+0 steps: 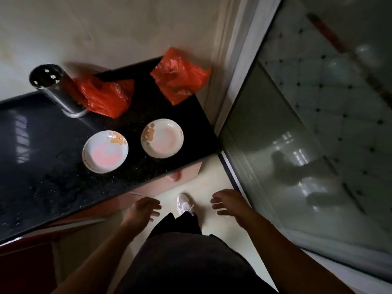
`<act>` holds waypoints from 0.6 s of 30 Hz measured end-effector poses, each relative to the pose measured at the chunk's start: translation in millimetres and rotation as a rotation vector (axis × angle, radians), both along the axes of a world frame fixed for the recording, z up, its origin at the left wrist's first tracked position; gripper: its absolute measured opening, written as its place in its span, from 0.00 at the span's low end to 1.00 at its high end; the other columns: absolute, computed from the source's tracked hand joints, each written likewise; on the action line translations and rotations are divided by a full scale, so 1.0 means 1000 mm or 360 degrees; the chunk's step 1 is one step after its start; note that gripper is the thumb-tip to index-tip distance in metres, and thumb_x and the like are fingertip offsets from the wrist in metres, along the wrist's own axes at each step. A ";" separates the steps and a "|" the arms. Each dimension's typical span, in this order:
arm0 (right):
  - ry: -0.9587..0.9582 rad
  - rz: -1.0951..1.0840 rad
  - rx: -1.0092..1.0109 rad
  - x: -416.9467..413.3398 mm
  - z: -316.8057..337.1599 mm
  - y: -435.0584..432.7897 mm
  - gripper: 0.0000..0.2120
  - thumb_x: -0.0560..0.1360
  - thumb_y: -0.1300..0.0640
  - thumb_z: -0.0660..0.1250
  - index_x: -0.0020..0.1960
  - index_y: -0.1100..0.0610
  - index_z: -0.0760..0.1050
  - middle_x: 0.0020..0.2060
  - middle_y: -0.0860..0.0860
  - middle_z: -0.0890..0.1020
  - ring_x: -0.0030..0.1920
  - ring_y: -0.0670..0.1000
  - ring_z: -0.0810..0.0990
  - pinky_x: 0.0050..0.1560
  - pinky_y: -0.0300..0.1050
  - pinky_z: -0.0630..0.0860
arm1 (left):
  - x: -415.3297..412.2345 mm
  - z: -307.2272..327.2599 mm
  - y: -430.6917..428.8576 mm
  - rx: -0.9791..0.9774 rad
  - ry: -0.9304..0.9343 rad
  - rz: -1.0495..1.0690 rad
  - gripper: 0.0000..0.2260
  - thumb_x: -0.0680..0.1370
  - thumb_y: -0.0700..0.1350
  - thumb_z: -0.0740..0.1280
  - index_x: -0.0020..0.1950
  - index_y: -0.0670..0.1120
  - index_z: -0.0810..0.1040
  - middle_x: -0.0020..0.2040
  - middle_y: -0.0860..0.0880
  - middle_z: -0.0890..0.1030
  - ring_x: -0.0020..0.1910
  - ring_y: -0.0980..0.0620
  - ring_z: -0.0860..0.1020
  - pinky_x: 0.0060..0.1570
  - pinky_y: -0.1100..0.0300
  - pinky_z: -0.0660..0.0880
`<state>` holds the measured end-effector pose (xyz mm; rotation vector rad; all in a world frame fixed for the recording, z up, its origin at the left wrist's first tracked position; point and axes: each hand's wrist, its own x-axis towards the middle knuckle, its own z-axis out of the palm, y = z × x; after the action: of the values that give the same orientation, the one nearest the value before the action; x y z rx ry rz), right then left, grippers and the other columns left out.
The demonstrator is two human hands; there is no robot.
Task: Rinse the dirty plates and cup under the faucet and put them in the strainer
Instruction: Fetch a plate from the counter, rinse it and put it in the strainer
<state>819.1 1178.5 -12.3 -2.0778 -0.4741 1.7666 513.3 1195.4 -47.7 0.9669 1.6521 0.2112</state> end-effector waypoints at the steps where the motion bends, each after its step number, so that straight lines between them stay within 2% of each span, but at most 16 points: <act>1: 0.0024 0.0023 0.0057 0.001 0.004 0.021 0.08 0.77 0.58 0.67 0.52 0.60 0.82 0.47 0.58 0.88 0.39 0.51 0.85 0.38 0.44 0.81 | 0.014 0.003 0.016 0.0021 -0.0101 0.0159 0.12 0.85 0.34 0.60 0.50 0.45 0.82 0.55 0.35 0.87 0.42 0.43 0.85 0.39 0.54 0.77; 3: 0.0036 0.0118 0.0176 0.001 0.010 0.068 0.08 0.78 0.56 0.67 0.53 0.57 0.81 0.45 0.56 0.88 0.39 0.50 0.86 0.38 0.44 0.81 | 0.038 0.016 0.055 0.0061 -0.0242 0.0401 0.12 0.86 0.36 0.59 0.52 0.45 0.81 0.55 0.36 0.86 0.43 0.41 0.84 0.39 0.53 0.78; 5: 0.0005 0.0271 0.0250 -0.002 0.015 0.111 0.08 0.79 0.55 0.64 0.55 0.53 0.80 0.45 0.53 0.88 0.39 0.51 0.85 0.38 0.45 0.80 | 0.054 0.027 0.089 -0.0002 -0.0319 0.0652 0.09 0.86 0.41 0.61 0.53 0.48 0.80 0.53 0.42 0.86 0.43 0.41 0.86 0.38 0.51 0.83; 7: 0.0008 0.0429 0.0304 -0.010 0.016 0.154 0.10 0.79 0.57 0.63 0.58 0.49 0.78 0.47 0.51 0.87 0.38 0.49 0.84 0.37 0.43 0.79 | 0.064 0.030 0.114 -0.0089 -0.0380 0.0826 0.07 0.86 0.48 0.63 0.53 0.49 0.80 0.47 0.45 0.89 0.41 0.42 0.89 0.36 0.49 0.85; 9: -0.0016 0.0636 0.0329 -0.017 0.018 0.193 0.15 0.79 0.56 0.63 0.65 0.47 0.75 0.51 0.48 0.84 0.41 0.49 0.85 0.36 0.42 0.80 | 0.073 0.027 0.132 -0.0162 -0.0373 0.0989 0.09 0.85 0.51 0.64 0.52 0.47 0.80 0.41 0.46 0.90 0.40 0.42 0.90 0.35 0.50 0.85; 12: 0.0007 0.0925 0.0339 -0.029 0.016 0.239 0.21 0.80 0.53 0.63 0.73 0.49 0.70 0.51 0.45 0.80 0.46 0.50 0.85 0.39 0.45 0.82 | 0.087 0.022 0.150 -0.0173 -0.0321 0.1202 0.06 0.86 0.45 0.64 0.55 0.42 0.76 0.43 0.40 0.88 0.35 0.39 0.89 0.31 0.50 0.85; 13: -0.0004 0.0992 0.0324 -0.031 0.016 0.250 0.22 0.81 0.52 0.63 0.74 0.50 0.70 0.52 0.46 0.80 0.47 0.51 0.85 0.41 0.45 0.83 | 0.092 0.022 0.154 -0.0155 -0.0319 0.1262 0.05 0.86 0.41 0.63 0.59 0.41 0.75 0.47 0.38 0.87 0.35 0.39 0.89 0.31 0.50 0.85; 15: -0.0058 0.1140 0.0289 -0.032 0.016 0.266 0.22 0.81 0.50 0.63 0.74 0.51 0.70 0.54 0.48 0.81 0.48 0.50 0.86 0.42 0.45 0.84 | 0.101 0.025 0.157 -0.0113 -0.0270 0.1388 0.10 0.84 0.37 0.60 0.65 0.40 0.71 0.55 0.34 0.84 0.37 0.38 0.89 0.33 0.48 0.86; 18: -0.0104 0.1333 0.0342 -0.027 0.013 0.279 0.20 0.81 0.52 0.63 0.72 0.53 0.72 0.53 0.48 0.83 0.46 0.49 0.86 0.38 0.42 0.83 | 0.118 0.029 0.155 -0.0033 -0.0260 0.1557 0.13 0.84 0.35 0.58 0.68 0.39 0.69 0.58 0.33 0.83 0.39 0.37 0.89 0.33 0.49 0.86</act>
<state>792.3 1457.5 0.3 -1.9076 -1.6592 1.9140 631.0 1350.9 -18.2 0.0461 1.8440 0.8934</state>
